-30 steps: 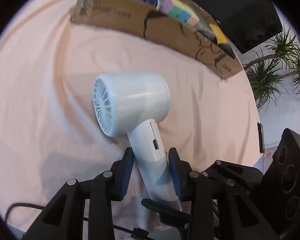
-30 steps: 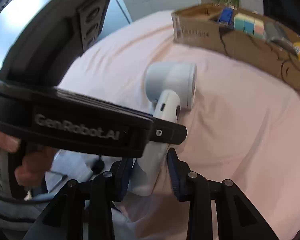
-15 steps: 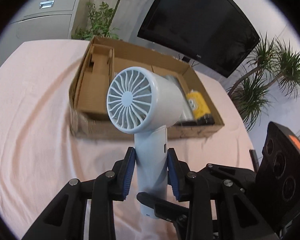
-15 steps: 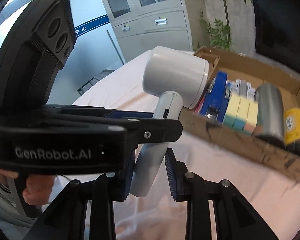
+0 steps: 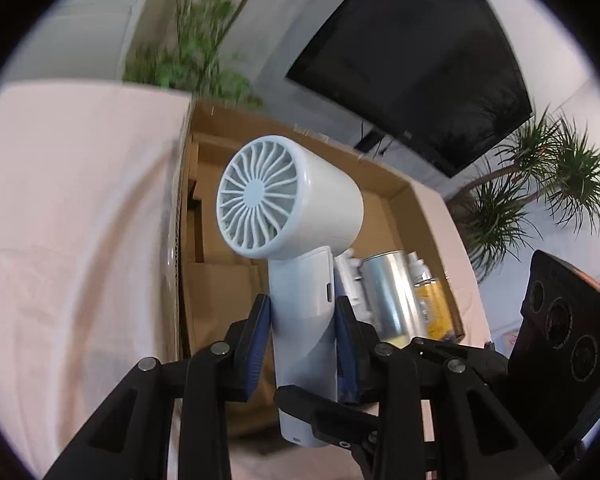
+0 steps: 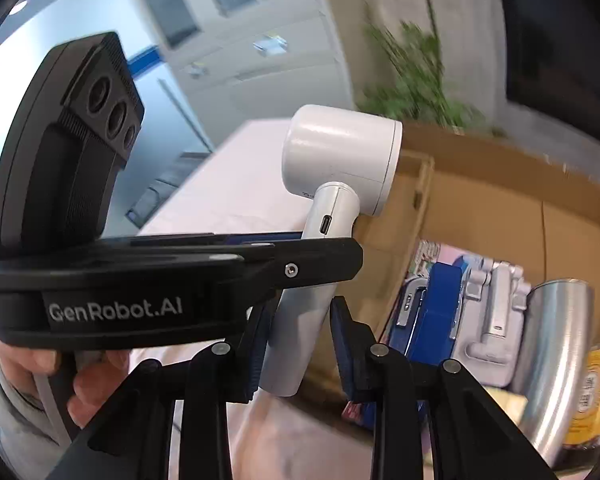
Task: Organize rigid objects
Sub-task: 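Lower the hair dryer upright into the box's cardboard compartment, then open the left tool and withdraw it from the hair dryer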
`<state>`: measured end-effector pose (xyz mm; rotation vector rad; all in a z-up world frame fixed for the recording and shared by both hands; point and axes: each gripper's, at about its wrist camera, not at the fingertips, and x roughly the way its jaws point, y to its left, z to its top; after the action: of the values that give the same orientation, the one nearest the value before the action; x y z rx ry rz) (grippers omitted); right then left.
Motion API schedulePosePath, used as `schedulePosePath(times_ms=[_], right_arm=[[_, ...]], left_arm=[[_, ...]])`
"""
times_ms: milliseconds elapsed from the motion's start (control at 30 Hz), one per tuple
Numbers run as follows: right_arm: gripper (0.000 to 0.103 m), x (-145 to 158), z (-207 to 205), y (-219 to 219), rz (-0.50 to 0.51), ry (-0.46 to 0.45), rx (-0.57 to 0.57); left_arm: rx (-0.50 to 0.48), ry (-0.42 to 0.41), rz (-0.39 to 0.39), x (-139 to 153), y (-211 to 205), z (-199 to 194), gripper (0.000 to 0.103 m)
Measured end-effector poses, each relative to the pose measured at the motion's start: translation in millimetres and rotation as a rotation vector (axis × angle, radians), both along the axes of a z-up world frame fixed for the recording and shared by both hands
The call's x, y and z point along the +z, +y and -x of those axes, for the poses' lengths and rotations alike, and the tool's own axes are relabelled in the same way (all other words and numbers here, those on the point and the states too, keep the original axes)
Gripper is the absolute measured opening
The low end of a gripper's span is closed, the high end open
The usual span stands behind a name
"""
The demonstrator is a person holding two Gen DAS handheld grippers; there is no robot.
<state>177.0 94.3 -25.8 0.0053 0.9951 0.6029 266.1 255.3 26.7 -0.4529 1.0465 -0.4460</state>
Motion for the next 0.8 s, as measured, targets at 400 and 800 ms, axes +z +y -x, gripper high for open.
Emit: schedulePosePath(times_ms=[400,800], right_arm=[[0.066,-14,-17,-6,-0.012,0.086,-0.074],[0.102,-8,124,-142,0.188,-0.315,-0.287]], left_arm=[[0.037,0.0,-0.151,-15,3,13,0.045],[0.326,-0.458,-0.54,30,-105,195,0.091]])
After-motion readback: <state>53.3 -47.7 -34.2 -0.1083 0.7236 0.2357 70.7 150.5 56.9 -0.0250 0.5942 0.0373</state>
